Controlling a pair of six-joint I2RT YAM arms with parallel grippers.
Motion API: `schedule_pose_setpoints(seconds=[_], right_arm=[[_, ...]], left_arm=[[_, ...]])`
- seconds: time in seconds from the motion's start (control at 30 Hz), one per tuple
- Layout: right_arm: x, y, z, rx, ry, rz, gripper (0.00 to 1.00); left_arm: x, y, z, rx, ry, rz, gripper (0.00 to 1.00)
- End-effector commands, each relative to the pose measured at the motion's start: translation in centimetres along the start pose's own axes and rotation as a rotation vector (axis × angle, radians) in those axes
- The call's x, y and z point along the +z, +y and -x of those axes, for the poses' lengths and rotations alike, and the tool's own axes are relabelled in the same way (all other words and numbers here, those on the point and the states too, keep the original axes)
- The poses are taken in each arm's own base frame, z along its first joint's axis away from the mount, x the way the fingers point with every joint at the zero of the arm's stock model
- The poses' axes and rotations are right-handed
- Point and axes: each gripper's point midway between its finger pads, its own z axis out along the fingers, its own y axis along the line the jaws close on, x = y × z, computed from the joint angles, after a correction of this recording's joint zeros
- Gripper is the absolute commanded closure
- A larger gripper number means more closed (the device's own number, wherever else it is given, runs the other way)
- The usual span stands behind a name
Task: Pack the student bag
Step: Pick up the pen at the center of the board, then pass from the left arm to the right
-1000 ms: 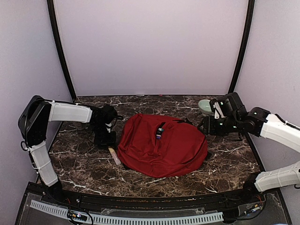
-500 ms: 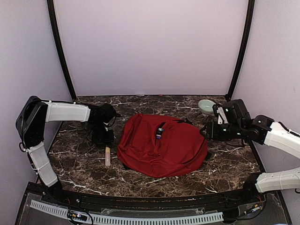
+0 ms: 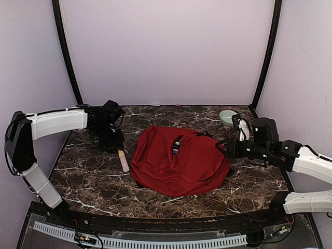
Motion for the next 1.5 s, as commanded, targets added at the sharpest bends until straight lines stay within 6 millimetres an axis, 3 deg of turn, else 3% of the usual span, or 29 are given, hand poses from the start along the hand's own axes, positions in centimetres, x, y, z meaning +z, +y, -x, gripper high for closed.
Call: schedule_pose_setpoints(seconds=[0.0,0.13,0.33,0.57,0.8,1.03,1.23,1.47], right_arm=[[0.5,2.6,1.3,-0.095,-0.139,0.141,0.46],[1.1,3.2,0.3,-0.160,-0.178,0.192,0.46],[1.1,4.4,-0.1,-0.328,-0.207,0.244,0.46],[0.0,6.4,2.7,-0.450,-0.235,0.260,0.45],[-1.1,9.2,7.0,-0.507,-0.317,0.297,0.42],[-0.9,11.6,8.9,-0.547,-0.344,0.366,0.42],[-0.1,14.3,8.9,-0.542,-0.317,0.509,0.42],[3.1,16.5,9.9,-0.453,-0.279,0.496,0.44]], left_arm=[[-3.3,-2.9,0.9,-0.122,-0.072,-0.146,1.00],[-3.5,-4.5,0.2,-0.206,-0.074,-0.219,1.00],[-5.2,-9.0,0.1,-0.181,-0.114,-0.275,1.00],[-7.2,-13.7,0.2,-0.215,-0.083,-0.397,1.00],[-9.5,-16.6,0.2,-0.343,-0.019,-0.523,1.00],[-11.9,-19.5,0.7,-0.452,0.038,-0.663,1.00],[-13.1,-20.0,1.0,-0.513,0.039,-0.703,1.00],[-14.4,-20.1,2.1,-0.583,-0.005,-0.802,1.00]])
